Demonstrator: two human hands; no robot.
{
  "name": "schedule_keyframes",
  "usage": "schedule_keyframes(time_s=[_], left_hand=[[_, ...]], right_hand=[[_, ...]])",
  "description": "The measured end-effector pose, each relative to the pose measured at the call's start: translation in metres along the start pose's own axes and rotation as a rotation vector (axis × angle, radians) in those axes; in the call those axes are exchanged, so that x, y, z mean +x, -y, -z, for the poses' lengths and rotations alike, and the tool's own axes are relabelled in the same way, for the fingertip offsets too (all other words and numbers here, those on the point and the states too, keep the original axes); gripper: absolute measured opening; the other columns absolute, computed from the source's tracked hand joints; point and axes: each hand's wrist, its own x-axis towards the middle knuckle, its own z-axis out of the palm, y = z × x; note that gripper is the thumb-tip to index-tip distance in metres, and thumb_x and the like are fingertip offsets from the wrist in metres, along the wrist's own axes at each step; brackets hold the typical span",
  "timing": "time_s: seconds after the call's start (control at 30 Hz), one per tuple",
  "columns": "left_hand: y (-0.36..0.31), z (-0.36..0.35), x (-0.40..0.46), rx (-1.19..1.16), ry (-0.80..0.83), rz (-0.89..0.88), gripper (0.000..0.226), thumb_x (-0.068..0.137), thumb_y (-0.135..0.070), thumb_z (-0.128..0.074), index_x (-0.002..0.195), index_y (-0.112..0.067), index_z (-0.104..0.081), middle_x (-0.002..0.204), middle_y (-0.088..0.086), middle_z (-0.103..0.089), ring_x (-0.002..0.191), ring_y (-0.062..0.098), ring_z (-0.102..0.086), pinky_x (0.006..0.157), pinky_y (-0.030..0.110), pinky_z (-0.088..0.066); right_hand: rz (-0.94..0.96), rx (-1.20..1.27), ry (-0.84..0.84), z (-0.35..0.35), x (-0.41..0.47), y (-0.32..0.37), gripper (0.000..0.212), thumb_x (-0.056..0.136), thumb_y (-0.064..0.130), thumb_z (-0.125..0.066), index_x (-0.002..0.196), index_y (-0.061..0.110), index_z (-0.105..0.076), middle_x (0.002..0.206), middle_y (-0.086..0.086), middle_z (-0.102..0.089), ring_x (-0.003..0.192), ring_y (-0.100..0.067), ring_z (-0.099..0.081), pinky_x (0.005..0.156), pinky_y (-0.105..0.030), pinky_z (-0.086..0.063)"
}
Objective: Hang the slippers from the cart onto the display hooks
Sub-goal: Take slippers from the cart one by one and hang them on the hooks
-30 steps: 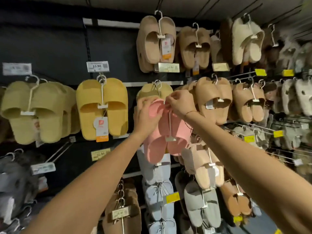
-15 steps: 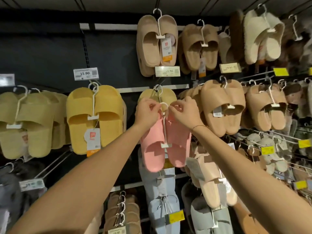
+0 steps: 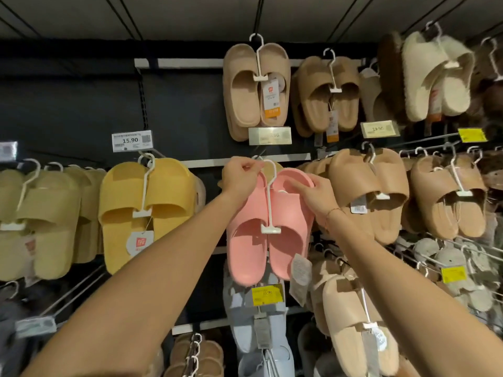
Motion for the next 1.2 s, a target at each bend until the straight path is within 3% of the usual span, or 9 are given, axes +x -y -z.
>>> schedule_keyframes(time_s=[0.13,0.23,0.4,0.67,0.77,0.87,0.93,1.03,1.2], left_hand=[[-0.010,-0.002,0.020,-0.093,-0.026,0.043,0.017,0.090,-0.030,-0.075,0.074,-0.036,-0.072,0.081,-0.014,-0.073,0.093,0.011,-0.067,0.100,0.048,-0.051],[-0.009,-0.003,0.029,-0.207,-0.009,0.094,0.002,0.088,-0.029,-0.078,0.087,-0.027,-0.079,0.083,-0.009,-0.076,0.093,0.013,-0.070,0.097,0.041,-0.056],[-0.002,-0.006,0.043,-0.343,0.066,0.159,0.019,0.088,-0.020,-0.079,0.105,-0.012,-0.079,0.096,0.004,-0.079,0.099,0.022,-0.074,0.095,0.039,-0.058],[0.007,-0.013,0.072,-0.337,0.044,0.160,0.012,0.087,-0.010,-0.077,0.099,-0.013,-0.079,0.093,0.005,-0.078,0.097,0.024,-0.074,0.086,0.035,-0.062],[0.027,-0.017,0.076,-0.309,0.009,0.234,0.019,0.087,-0.010,-0.073,0.087,-0.028,-0.081,0.092,-0.002,-0.077,0.098,0.026,-0.073,0.091,0.040,-0.060],[0.061,-0.019,0.075,-0.035,-0.031,0.091,0.021,0.083,-0.024,-0.065,0.090,-0.042,-0.075,0.109,-0.013,-0.071,0.110,0.018,-0.064,0.105,0.051,-0.047],[0.082,-0.019,0.065,0.194,-0.017,-0.057,0.028,0.091,-0.040,-0.057,0.117,-0.039,-0.067,0.135,-0.008,-0.055,0.127,0.020,-0.050,0.113,0.054,-0.036],[0.100,-0.015,0.045,0.307,0.041,-0.111,0.058,0.096,-0.064,-0.035,0.151,-0.045,-0.035,0.161,-0.018,-0.017,0.148,0.022,-0.018,0.122,0.056,-0.019],[0.129,-0.004,0.014,0.462,0.102,-0.192,0.063,0.100,-0.064,-0.020,0.152,-0.056,0.015,0.166,-0.018,0.017,0.156,0.019,0.005,0.124,0.058,-0.011]], right_hand=[[0.027,-0.012,0.016,0.000,0.033,0.010,0.018,0.082,0.035,-0.079,0.097,0.027,-0.076,0.088,0.005,-0.077,0.089,-0.020,-0.071,0.088,-0.044,-0.059],[0.032,-0.005,0.014,0.000,0.049,0.009,0.021,0.080,0.038,-0.080,0.099,0.029,-0.076,0.090,0.006,-0.077,0.092,-0.020,-0.071,0.090,-0.047,-0.057],[0.069,0.019,-0.024,0.001,0.062,0.001,0.017,0.083,0.033,-0.079,0.099,0.028,-0.075,0.090,0.005,-0.076,0.090,-0.017,-0.071,0.085,-0.039,-0.058],[0.050,-0.011,-0.010,-0.006,0.086,0.000,0.014,0.085,0.035,-0.076,0.098,0.030,-0.072,0.091,0.006,-0.073,0.088,-0.015,-0.068,0.077,-0.031,-0.054],[-0.018,-0.041,0.009,-0.018,0.094,-0.009,0.020,0.084,0.036,-0.077,0.103,0.030,-0.071,0.097,0.003,-0.073,0.093,-0.019,-0.068,0.084,-0.038,-0.056],[-0.126,-0.042,-0.015,-0.031,0.100,-0.028,0.014,0.085,0.038,-0.074,0.097,0.033,-0.068,0.096,0.000,-0.071,0.092,-0.023,-0.067,0.087,-0.045,-0.057],[-0.144,-0.079,-0.049,-0.038,0.099,-0.040,0.024,0.088,0.043,-0.068,0.105,0.027,-0.066,0.099,-0.002,-0.070,0.095,-0.025,-0.066,0.090,-0.047,-0.056],[-0.057,-0.298,-0.154,-0.053,0.094,-0.062,0.050,0.099,0.055,-0.041,0.139,0.026,-0.046,0.141,-0.010,-0.047,0.125,-0.031,-0.051,0.104,-0.047,-0.044],[0.133,-0.491,-0.160,-0.069,0.062,-0.082,0.070,0.099,0.064,-0.030,0.157,0.039,0.001,0.167,0.002,0.001,0.149,-0.033,-0.020,0.114,-0.056,-0.023]])
